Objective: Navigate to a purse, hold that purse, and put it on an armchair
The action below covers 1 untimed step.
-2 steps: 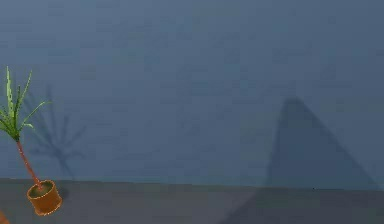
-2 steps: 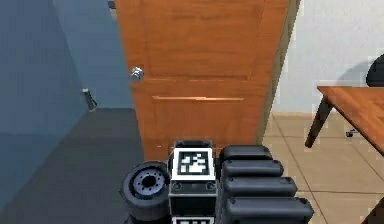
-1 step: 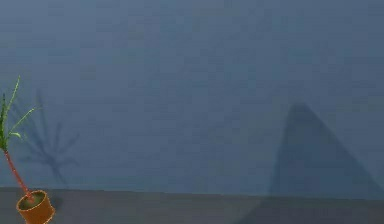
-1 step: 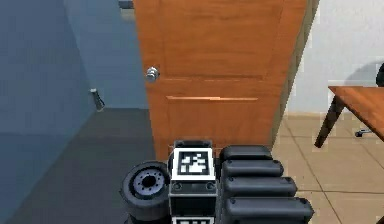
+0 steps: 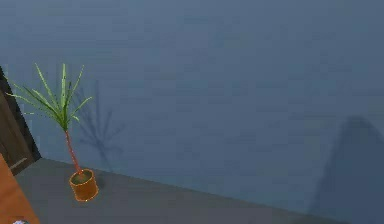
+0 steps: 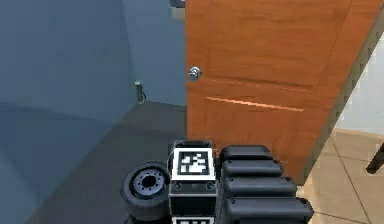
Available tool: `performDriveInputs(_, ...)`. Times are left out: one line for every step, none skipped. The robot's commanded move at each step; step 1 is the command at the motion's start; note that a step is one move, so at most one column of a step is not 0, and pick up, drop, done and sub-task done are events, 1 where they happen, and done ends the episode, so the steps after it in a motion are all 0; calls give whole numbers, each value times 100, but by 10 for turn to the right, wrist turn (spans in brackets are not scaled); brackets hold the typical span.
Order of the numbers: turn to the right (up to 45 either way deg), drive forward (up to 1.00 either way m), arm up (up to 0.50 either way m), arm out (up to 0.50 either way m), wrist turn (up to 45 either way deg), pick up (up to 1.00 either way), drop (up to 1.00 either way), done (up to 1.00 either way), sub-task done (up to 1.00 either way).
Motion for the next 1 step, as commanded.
performDriveInputs(0, 10, 0, 0, 0, 0, 0, 0, 0)
